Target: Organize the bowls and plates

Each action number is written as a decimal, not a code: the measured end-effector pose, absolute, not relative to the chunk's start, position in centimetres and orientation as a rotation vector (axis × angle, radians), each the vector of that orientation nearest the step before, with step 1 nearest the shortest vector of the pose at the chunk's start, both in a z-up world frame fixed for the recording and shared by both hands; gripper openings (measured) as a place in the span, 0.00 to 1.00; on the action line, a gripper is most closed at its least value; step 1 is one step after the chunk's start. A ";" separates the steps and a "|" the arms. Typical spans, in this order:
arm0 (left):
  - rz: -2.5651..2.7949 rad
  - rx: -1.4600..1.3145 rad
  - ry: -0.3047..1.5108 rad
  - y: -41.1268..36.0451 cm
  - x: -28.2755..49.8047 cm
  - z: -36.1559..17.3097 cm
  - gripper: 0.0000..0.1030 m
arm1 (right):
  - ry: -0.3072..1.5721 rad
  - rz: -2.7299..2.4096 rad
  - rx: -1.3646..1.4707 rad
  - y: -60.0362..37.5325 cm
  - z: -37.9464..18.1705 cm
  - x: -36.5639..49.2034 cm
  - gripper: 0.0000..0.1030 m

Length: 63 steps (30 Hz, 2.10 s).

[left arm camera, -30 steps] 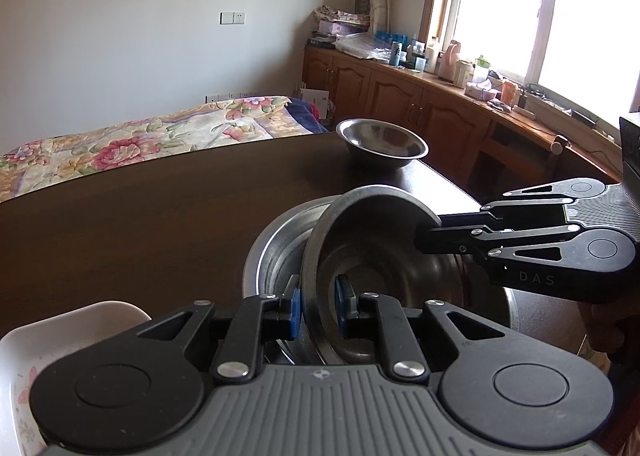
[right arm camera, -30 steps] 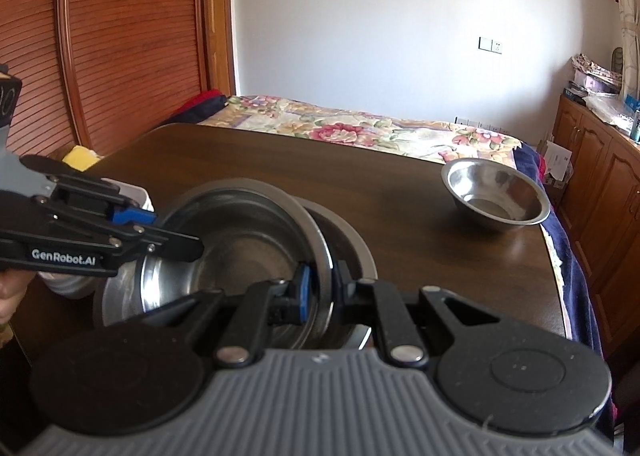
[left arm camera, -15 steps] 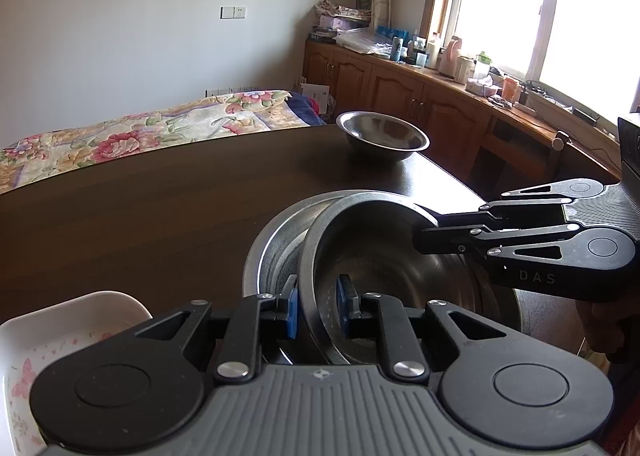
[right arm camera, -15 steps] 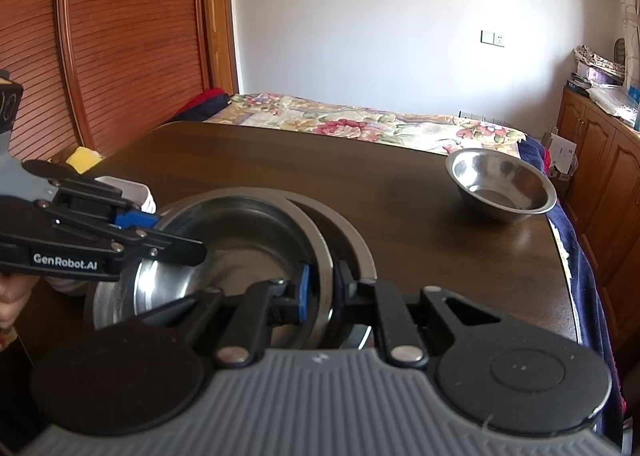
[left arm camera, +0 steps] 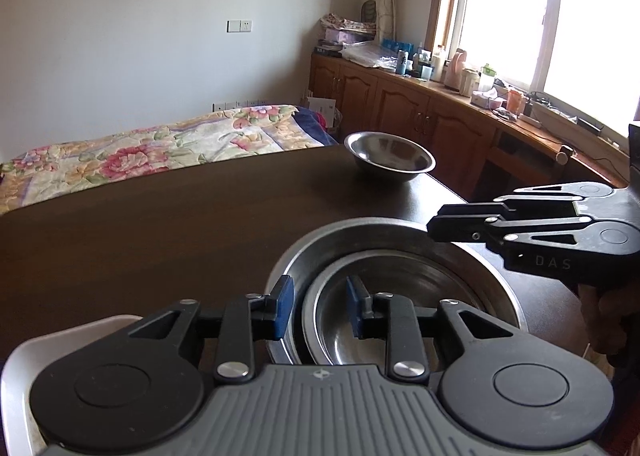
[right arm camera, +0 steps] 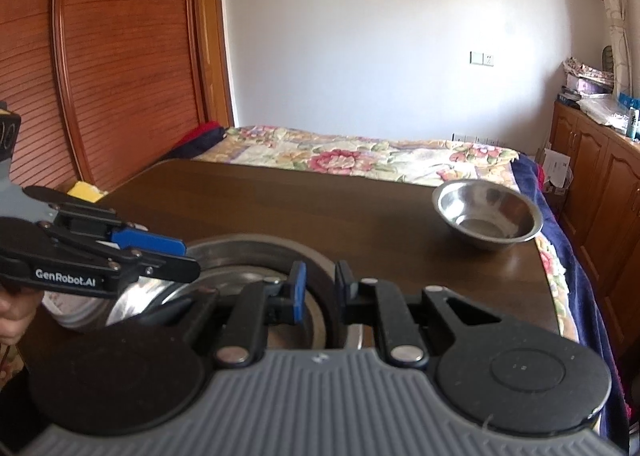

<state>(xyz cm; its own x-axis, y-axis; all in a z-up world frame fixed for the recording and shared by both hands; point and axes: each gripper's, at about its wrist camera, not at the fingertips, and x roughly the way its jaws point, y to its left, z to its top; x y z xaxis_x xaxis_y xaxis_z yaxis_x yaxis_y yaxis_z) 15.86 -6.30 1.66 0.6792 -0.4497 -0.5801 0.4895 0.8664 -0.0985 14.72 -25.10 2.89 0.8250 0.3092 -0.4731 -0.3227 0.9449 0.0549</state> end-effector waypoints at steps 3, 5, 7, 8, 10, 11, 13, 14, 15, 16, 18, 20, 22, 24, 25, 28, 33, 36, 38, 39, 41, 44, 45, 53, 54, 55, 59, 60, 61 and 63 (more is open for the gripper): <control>-0.520 0.081 0.626 -6.7 16.4 1.9 0.31 | 0.478 0.322 -0.023 -25.7 3.2 15.1 0.16; -0.518 0.091 0.620 -7.1 16.9 2.2 0.31 | 0.469 0.312 -0.016 -26.2 3.3 15.5 0.16; -0.516 0.105 0.613 -7.6 17.4 2.5 0.33 | 0.466 0.307 -0.015 -26.8 3.4 16.0 0.16; -0.516 0.110 0.611 -7.7 17.7 2.6 0.35 | 0.462 0.303 -0.014 -27.1 3.4 16.2 0.16; -0.515 0.115 0.607 -8.2 18.3 2.9 0.37 | 0.454 0.297 -0.013 -27.6 3.5 16.7 0.16; -0.517 0.116 0.607 -8.5 18.7 3.1 0.39 | 0.450 0.293 -0.013 -28.0 3.5 17.0 0.16; -0.519 0.122 0.601 -9.1 19.5 3.4 0.45 | 0.438 0.276 -0.020 -28.6 3.5 17.6 0.18; -0.522 0.126 0.594 -9.4 19.8 3.5 0.50 | 0.429 0.265 -0.028 -28.8 3.5 17.8 0.22; -0.526 0.126 0.587 -9.6 20.2 3.7 0.53 | 0.421 0.252 -0.036 -29.0 3.4 18.1 0.24; -0.532 0.123 0.583 -9.9 20.6 3.8 0.55 | 0.413 0.240 -0.038 -29.3 3.4 18.4 0.28; -0.542 0.111 0.581 -10.4 21.6 4.2 0.58 | 0.408 0.226 -0.033 -30.0 3.2 19.0 0.28; -0.549 0.101 0.581 -10.9 22.4 4.5 0.64 | 0.406 0.208 -0.030 -30.6 2.9 19.5 0.28; -0.554 0.099 0.578 -11.5 23.3 4.8 0.70 | 0.402 0.190 -0.032 -31.2 2.7 20.1 0.29; -0.552 0.111 0.572 -12.2 24.0 5.1 0.73 | 0.399 0.177 -0.024 -31.8 2.5 20.7 0.34; -0.550 0.119 0.570 -12.6 24.3 5.2 0.74 | 0.397 0.172 -0.022 -32.2 2.5 20.9 0.36; -0.549 0.133 0.561 -13.5 25.2 5.4 0.81 | 0.390 0.147 -0.021 -33.0 2.3 21.7 0.38; -0.558 0.146 0.545 -14.6 26.4 5.4 0.85 | 0.392 0.119 -0.008 -34.4 1.8 23.4 0.51; -0.548 0.158 0.538 -15.5 27.0 5.2 0.85 | 0.401 0.102 -0.005 -35.0 1.3 24.1 0.51; -0.547 0.166 0.538 -16.1 27.5 5.1 0.85 | 0.410 0.092 -0.004 -35.4 0.9 24.7 0.51; -0.554 0.166 0.538 -16.4 27.7 5.0 0.85 | 0.415 0.088 -0.003 -35.6 0.7 25.0 0.51; -0.568 0.167 0.544 -17.0 28.2 4.9 0.85 | 0.426 0.081 0.002 -36.2 0.4 25.3 0.51; -0.565 0.179 0.557 -17.9 29.1 4.6 0.85 | 0.440 0.076 0.010 -36.6 0.0 25.6 0.51; -0.568 0.176 0.563 -18.1 29.4 4.6 0.85 | 0.443 0.074 0.011 -36.7 -0.1 25.8 0.51; -0.591 0.180 0.635 -19.7 32.0 3.9 0.69 | 0.472 0.073 0.056 -37.6 -0.6 26.7 0.51; -0.591 0.185 0.634 -19.8 32.2 3.9 0.68 | 0.474 0.074 0.055 -37.7 -0.6 26.9 0.51; -0.595 0.185 0.636 -19.9 32.5 4.0 0.68 | 0.476 0.075 0.055 -37.6 -0.5 26.9 0.51; -0.610 0.196 0.654 -20.8 33.4 3.9 0.62 | 0.493 0.086 0.061 -37.6 -0.6 27.2 0.46; -0.614 0.201 0.660 -21.0 33.6 3.7 0.59 | 0.499 0.089 0.065 -37.7 -0.7 27.3 0.44; -0.616 0.206 0.668 -21.3 33.8 3.5 0.57 | 0.505 0.091 0.069 -37.7 -0.8 27.3 0.42; -0.622 0.213 0.683 -21.7 34.2 3.1 0.56 | 0.514 0.097 0.082 -37.8 -0.9 27.4 0.39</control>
<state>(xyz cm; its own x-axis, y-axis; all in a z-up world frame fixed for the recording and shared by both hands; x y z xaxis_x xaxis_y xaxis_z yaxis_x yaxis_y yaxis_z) 34.16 -21.68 3.06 0.6042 -0.4660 -0.6464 0.6007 0.7993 -0.0147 27.38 -37.84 -0.87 0.8664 0.1128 -0.4865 -0.0719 0.9922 0.1021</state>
